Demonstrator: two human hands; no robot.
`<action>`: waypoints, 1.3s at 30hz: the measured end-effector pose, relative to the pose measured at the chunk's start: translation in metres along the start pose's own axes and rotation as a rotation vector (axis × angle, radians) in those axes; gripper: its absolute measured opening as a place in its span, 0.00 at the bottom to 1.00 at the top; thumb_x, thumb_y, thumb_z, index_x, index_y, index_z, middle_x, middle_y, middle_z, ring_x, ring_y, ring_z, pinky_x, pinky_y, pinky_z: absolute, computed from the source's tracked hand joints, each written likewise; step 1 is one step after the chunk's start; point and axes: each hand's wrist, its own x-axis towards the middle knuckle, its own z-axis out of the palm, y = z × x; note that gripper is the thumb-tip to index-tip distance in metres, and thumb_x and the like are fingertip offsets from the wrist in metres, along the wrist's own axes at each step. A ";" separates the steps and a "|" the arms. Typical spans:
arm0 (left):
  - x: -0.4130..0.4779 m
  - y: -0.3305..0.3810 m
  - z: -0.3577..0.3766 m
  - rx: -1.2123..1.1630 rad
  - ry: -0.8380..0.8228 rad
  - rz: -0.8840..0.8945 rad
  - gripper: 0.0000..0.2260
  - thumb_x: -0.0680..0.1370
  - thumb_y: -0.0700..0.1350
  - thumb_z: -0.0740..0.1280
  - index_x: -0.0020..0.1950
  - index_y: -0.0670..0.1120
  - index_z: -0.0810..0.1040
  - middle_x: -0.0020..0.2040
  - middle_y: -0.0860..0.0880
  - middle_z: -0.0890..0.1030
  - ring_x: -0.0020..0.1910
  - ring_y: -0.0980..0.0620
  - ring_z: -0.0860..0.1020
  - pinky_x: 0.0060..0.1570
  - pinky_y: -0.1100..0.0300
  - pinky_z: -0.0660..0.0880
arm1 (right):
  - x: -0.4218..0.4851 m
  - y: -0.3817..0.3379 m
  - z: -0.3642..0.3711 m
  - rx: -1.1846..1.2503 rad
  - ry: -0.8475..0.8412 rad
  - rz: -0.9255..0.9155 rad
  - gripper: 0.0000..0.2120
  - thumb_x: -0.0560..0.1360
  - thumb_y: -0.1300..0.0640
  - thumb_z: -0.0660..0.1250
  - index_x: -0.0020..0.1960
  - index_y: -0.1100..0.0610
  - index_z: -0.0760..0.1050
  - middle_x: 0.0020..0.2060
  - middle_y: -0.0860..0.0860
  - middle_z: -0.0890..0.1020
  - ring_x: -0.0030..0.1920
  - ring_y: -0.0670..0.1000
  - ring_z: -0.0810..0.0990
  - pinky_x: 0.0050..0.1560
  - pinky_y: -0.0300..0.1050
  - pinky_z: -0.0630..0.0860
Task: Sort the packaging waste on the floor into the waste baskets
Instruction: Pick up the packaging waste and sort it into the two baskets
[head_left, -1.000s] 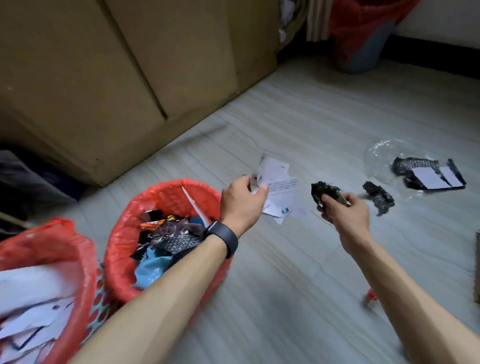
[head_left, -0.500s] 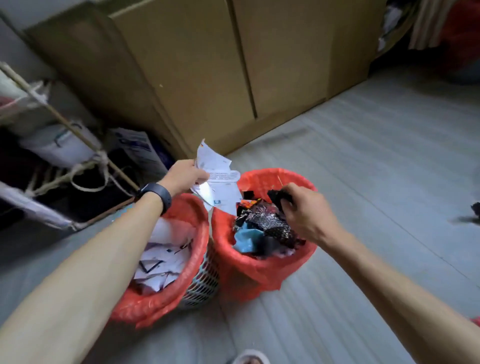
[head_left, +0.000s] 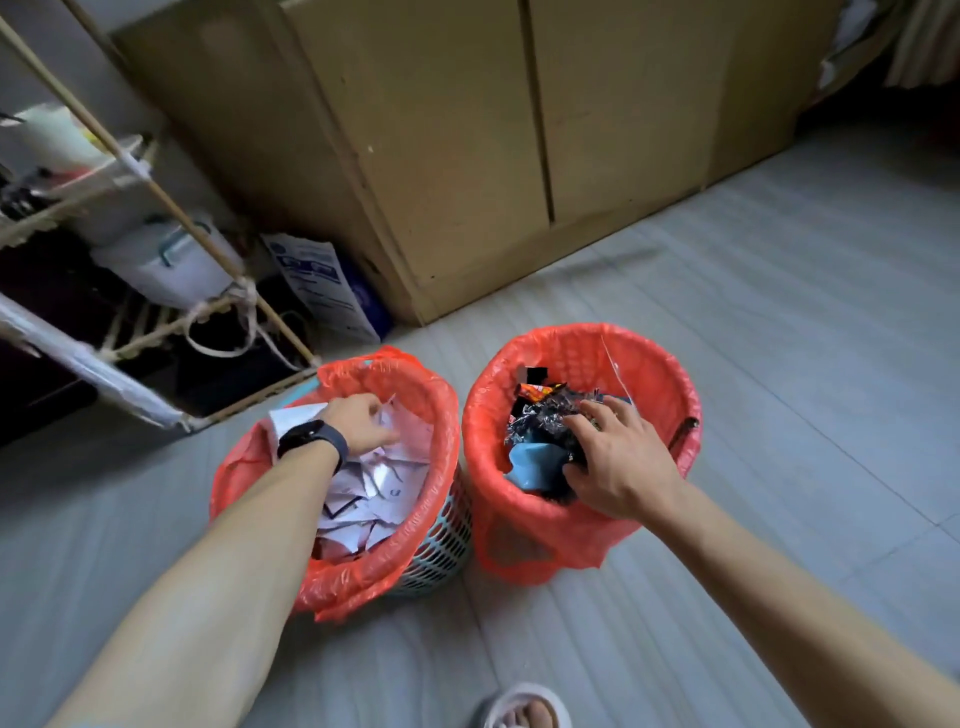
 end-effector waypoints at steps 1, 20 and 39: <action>-0.001 0.010 -0.004 0.046 0.097 0.027 0.15 0.66 0.58 0.65 0.49 0.51 0.73 0.52 0.47 0.80 0.50 0.43 0.78 0.49 0.51 0.76 | -0.001 0.002 0.001 0.003 0.006 -0.006 0.30 0.70 0.44 0.63 0.70 0.51 0.70 0.72 0.52 0.70 0.74 0.60 0.62 0.72 0.56 0.62; -0.085 0.404 0.082 -0.134 0.144 0.848 0.13 0.76 0.49 0.61 0.58 0.57 0.76 0.55 0.56 0.80 0.58 0.48 0.78 0.49 0.56 0.71 | -0.132 0.208 -0.046 0.146 0.234 0.537 0.21 0.77 0.49 0.63 0.70 0.48 0.69 0.69 0.47 0.73 0.70 0.52 0.66 0.65 0.49 0.69; -0.188 0.608 0.104 0.240 -0.135 1.034 0.17 0.78 0.51 0.59 0.66 0.55 0.72 0.63 0.50 0.77 0.62 0.47 0.75 0.60 0.53 0.73 | -0.313 0.406 -0.106 0.328 0.255 1.041 0.24 0.78 0.52 0.63 0.73 0.55 0.66 0.70 0.56 0.71 0.71 0.57 0.66 0.70 0.50 0.65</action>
